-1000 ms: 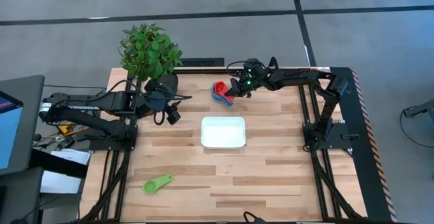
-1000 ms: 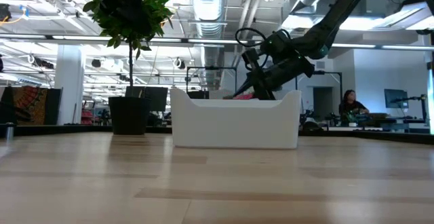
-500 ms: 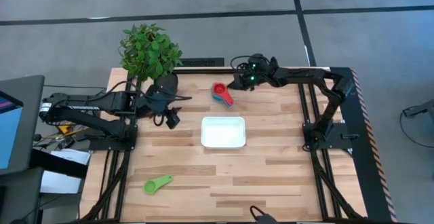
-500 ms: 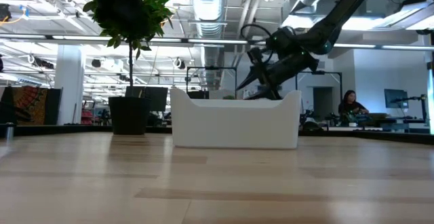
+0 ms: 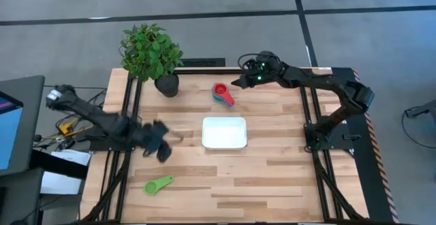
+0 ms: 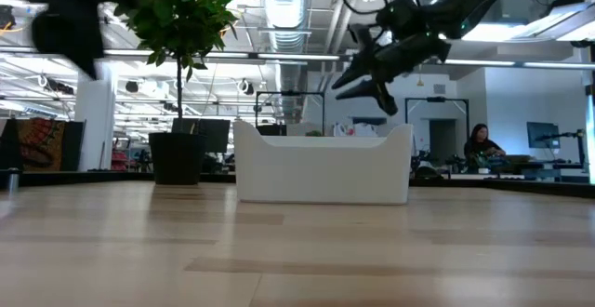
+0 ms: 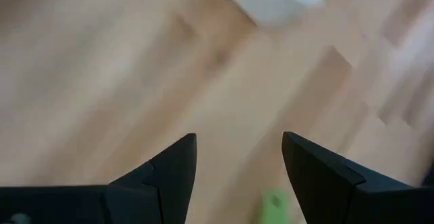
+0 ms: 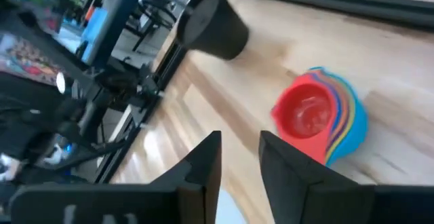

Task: Nest measuring cups in basket
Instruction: Stack the green measuring cup on top of the red measuring cup

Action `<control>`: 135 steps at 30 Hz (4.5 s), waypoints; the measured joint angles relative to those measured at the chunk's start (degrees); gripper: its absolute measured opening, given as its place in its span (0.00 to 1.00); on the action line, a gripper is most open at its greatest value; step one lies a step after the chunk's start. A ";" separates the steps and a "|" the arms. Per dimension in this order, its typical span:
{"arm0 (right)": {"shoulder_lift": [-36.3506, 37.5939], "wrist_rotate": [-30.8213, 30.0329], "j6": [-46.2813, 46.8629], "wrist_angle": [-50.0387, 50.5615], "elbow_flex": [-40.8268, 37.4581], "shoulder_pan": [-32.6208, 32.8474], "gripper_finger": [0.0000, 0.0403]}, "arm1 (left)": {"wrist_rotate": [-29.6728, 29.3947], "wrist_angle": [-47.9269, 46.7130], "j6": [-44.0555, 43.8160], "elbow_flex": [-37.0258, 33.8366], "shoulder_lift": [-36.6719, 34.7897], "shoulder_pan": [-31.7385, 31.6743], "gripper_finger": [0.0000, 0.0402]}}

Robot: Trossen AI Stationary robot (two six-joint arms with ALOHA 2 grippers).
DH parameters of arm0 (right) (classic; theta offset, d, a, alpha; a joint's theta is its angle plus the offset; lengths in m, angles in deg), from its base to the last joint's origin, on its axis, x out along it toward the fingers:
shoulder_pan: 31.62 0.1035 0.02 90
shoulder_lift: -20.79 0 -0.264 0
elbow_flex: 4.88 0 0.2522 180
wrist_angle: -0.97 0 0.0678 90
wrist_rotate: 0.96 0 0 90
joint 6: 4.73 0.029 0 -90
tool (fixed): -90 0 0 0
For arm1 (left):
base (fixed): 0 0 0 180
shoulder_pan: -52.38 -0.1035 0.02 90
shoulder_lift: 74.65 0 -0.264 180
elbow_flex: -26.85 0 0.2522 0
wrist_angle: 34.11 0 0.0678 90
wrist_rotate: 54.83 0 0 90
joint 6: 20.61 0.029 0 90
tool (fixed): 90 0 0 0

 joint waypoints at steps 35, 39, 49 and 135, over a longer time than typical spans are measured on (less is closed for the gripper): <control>1.89 -18.48 10.34 8.89 -0.01 29.27 0.17 | 12.33 17.01 -23.82 -11.63 22.35 31.52 0.19; 1.89 -22.03 14.00 10.21 -0.02 32.82 0.15 | 9.55 19.21 -13.28 -11.75 21.92 28.86 0.03; 2.66 -33.15 13.47 6.03 -0.02 44.95 0.10 | 5.34 20.41 15.73 -6.58 21.94 17.33 0.01; -16.99 23.46 12.05 -13.26 -2.16 -4.05 0.07 | -17.70 19.04 52.72 22.66 20.17 -26.97 0.31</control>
